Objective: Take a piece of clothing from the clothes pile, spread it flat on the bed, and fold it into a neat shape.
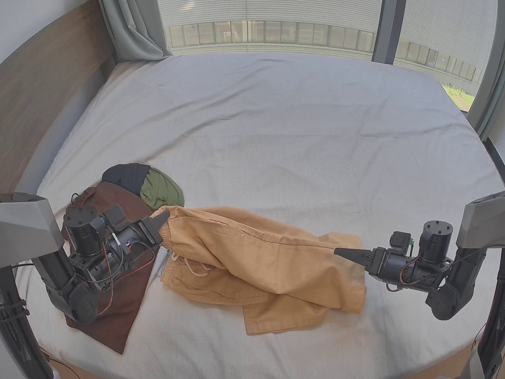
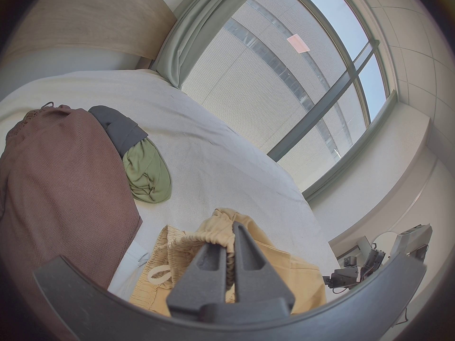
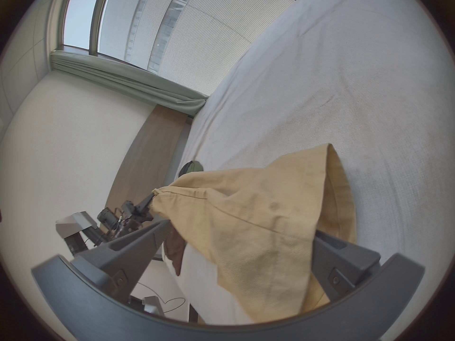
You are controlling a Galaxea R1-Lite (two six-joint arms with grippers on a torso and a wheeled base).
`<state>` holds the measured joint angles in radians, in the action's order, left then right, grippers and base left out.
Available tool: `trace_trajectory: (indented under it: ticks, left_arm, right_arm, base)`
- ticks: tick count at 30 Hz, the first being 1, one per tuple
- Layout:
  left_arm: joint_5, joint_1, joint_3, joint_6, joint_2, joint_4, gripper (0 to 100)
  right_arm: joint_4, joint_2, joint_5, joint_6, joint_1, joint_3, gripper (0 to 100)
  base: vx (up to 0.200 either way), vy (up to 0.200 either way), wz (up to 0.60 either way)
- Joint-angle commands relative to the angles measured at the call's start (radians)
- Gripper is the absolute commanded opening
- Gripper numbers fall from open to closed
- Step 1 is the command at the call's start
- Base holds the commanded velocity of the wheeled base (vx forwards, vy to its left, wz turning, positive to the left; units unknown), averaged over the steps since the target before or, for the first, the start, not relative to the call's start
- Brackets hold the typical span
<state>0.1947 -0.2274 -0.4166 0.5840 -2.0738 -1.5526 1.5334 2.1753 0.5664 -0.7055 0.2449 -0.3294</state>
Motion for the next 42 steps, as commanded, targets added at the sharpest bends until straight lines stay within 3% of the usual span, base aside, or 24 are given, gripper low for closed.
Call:
trace_trajectory:
  ticks: [1, 7, 35, 42]
  left_arm:
    - [0.000, 0.002, -0.005, 0.000, -0.003, 0.000, 0]
    - [0.000, 0.000, -0.005, 0.000, -0.005, 0.000, 0]
    - [-0.001, -0.004, -0.005, 0.000, 0.000, -0.001, 0]
    - [-0.001, -0.006, -0.005, 0.000, 0.001, -0.001, 0]
  right_arm:
    - [0.005, -0.080, 0.055, 0.000, -0.007, 0.038, 100]
    - [0.005, -0.149, 0.142, 0.000, -0.015, 0.061, 100]
    - [0.007, 0.015, 0.133, -0.009, -0.022, -0.042, 100]
    - [0.008, 0.017, 0.133, -0.052, -0.032, -0.068, 100]
  base:
    - [0.000, 0.000, 0.00]
    - [0.000, 0.000, 0.00]
    - [0.000, 0.000, 0.00]
    - [0.000, 0.000, 0.00]
